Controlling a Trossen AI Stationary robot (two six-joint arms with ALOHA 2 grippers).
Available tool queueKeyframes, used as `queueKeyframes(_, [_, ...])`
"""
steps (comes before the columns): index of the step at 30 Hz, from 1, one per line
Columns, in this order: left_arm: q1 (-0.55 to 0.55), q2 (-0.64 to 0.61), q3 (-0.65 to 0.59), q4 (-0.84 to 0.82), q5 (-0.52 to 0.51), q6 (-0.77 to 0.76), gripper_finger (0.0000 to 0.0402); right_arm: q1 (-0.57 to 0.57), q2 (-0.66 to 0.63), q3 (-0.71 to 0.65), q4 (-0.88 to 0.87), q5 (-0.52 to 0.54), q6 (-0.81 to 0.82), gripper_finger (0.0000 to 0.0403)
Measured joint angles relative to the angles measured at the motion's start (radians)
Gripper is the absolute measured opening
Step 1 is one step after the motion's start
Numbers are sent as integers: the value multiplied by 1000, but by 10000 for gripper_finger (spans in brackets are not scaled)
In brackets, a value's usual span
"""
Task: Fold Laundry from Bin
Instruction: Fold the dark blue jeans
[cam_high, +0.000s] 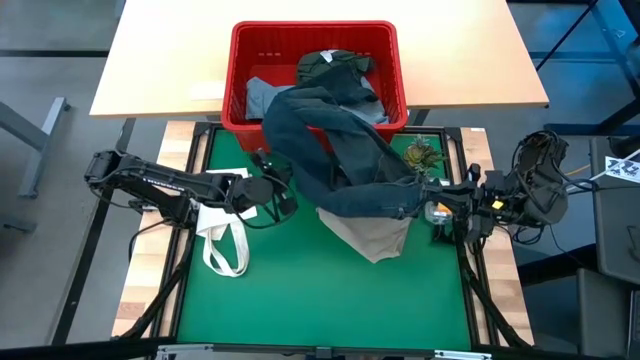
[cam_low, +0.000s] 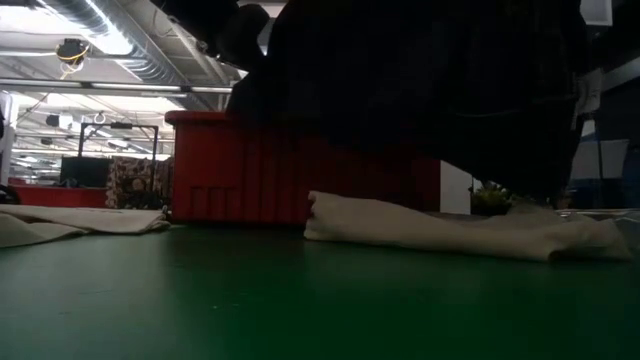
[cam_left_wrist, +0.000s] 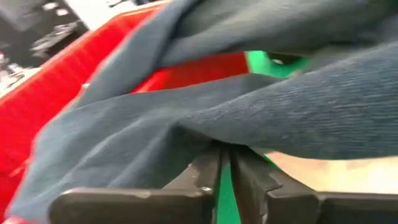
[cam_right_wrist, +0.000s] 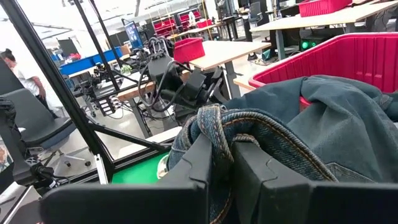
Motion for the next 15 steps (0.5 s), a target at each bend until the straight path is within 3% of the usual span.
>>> queueKeyframes(10, [0,0,1,-77,72,22,168,0,0,0,29,0,-24,37])
queueKeyframes(15, [1,0,1,-78,49,-3,217,0,0,0,69,-3,-73,37])
